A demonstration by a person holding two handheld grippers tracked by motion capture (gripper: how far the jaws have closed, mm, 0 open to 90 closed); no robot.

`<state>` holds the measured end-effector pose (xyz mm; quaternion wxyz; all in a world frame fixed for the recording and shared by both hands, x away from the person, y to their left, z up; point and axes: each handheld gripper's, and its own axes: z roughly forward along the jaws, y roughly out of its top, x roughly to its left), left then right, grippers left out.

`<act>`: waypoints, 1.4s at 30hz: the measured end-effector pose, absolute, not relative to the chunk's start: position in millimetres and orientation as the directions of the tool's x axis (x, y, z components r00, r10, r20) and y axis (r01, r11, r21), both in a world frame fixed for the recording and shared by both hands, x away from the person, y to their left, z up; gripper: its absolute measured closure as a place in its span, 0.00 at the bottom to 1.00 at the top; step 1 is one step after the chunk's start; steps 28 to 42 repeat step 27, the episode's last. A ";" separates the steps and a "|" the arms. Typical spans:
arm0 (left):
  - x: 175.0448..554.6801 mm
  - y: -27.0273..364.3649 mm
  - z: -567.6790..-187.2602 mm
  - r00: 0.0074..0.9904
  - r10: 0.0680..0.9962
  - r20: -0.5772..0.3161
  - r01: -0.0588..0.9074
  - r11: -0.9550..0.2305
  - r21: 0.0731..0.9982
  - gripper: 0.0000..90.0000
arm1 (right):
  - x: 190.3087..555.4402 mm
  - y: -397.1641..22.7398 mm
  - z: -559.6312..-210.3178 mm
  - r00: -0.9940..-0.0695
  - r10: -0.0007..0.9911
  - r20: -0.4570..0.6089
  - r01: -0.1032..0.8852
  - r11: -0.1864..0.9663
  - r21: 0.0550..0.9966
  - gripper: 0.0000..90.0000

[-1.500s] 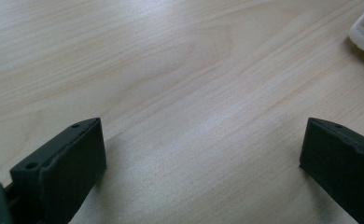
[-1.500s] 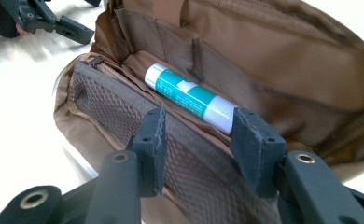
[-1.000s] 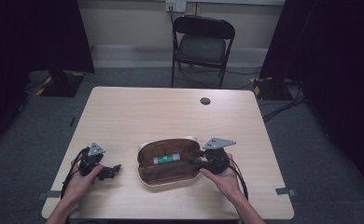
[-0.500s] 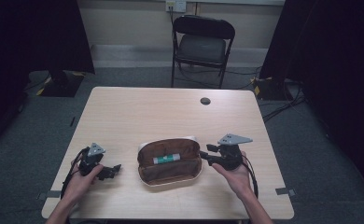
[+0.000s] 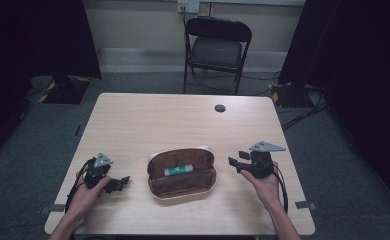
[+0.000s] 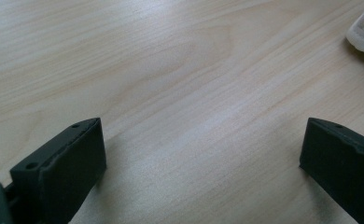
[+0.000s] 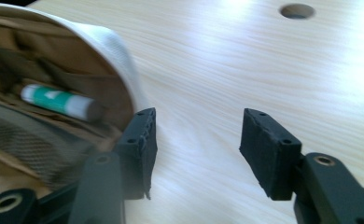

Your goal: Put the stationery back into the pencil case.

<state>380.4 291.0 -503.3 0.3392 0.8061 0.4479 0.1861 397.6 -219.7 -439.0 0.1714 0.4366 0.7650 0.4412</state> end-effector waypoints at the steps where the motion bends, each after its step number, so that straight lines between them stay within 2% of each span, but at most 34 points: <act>1: 380.5 291.1 -503.2 0.530 0.848 -0.001 0.595 -0.371 0.713 0.00 | 399.3 -224.2 -442.1 -0.544 0.830 0.127 0.525 0.218 0.823 0.49; 11: 380.4 291.1 -503.2 0.530 0.848 -0.002 0.595 -0.370 0.713 0.00 | 415.1 -252.7 -474.0 -0.435 0.892 0.125 0.615 0.193 0.764 0.35; 12: 380.4 291.1 -503.2 0.530 0.848 -0.002 0.595 -0.370 0.713 0.00 | 417.0 -256.1 -481.3 -0.414 0.904 0.106 0.636 0.204 0.744 0.30; 15: 380.2 291.0 -503.2 0.528 0.849 -0.003 0.595 -0.368 0.715 0.00 | 418.8 -258.1 -487.7 -0.401 0.912 0.089 0.663 0.222 0.715 0.27; 16: 380.1 291.1 -503.2 0.529 0.849 -0.001 0.595 -0.369 0.714 0.00 | 419.4 -258.7 -490.0 -0.396 0.913 0.101 0.681 0.218 0.699 0.24; 18: 380.1 291.0 -503.2 0.528 0.849 -0.002 0.595 -0.368 0.715 0.00 | 418.9 -258.6 -492.2 -0.398 0.913 0.092 0.673 0.222 0.706 0.23; 21: 380.1 291.1 -503.2 0.528 0.849 -0.002 0.595 -0.368 0.715 0.00 | 414.5 -252.7 -498.1 -0.408 0.913 -0.012 0.621 0.287 0.729 0.20; 42: 380.1 291.1 -503.2 0.529 0.849 -0.001 0.595 -0.370 0.714 0.00 | 413.0 -250.9 -499.9 -0.393 0.919 -0.010 0.616 0.271 0.740 0.19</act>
